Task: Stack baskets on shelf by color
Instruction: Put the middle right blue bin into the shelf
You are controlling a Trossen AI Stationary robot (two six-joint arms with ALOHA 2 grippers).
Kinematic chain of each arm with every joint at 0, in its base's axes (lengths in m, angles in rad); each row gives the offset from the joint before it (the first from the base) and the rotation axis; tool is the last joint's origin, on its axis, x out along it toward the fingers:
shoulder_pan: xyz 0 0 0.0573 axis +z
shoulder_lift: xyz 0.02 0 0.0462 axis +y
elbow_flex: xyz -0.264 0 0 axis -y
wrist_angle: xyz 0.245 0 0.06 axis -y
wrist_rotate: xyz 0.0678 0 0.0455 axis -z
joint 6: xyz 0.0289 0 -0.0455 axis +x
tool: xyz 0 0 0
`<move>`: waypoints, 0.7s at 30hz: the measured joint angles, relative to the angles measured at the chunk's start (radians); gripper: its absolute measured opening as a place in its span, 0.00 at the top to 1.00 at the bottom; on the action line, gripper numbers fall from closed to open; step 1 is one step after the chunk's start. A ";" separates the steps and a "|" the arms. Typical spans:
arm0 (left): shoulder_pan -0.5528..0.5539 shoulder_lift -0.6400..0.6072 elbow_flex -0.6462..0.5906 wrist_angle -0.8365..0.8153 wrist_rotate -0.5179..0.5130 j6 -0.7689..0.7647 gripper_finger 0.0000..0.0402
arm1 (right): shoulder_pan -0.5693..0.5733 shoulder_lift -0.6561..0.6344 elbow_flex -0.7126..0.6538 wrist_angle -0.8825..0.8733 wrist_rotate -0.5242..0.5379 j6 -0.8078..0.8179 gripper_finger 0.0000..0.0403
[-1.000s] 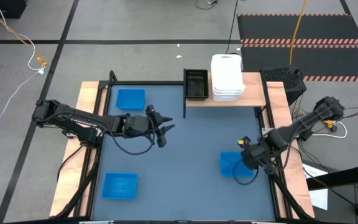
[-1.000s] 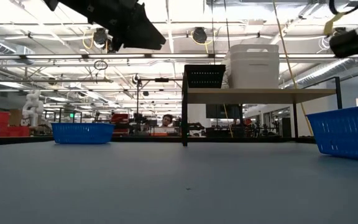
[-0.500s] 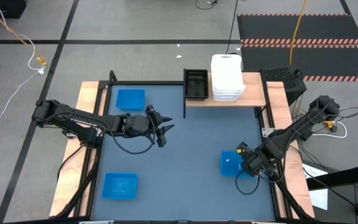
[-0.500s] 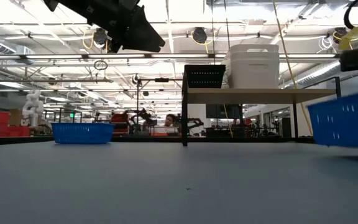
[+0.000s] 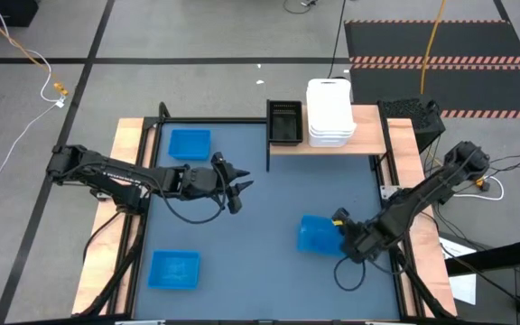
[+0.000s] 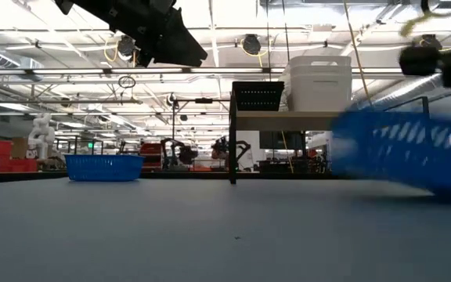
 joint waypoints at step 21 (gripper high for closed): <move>0.000 0.000 0.000 0.000 0.000 -0.008 0.64 | -0.067 -0.053 -0.122 0.309 0.054 -0.480 0.73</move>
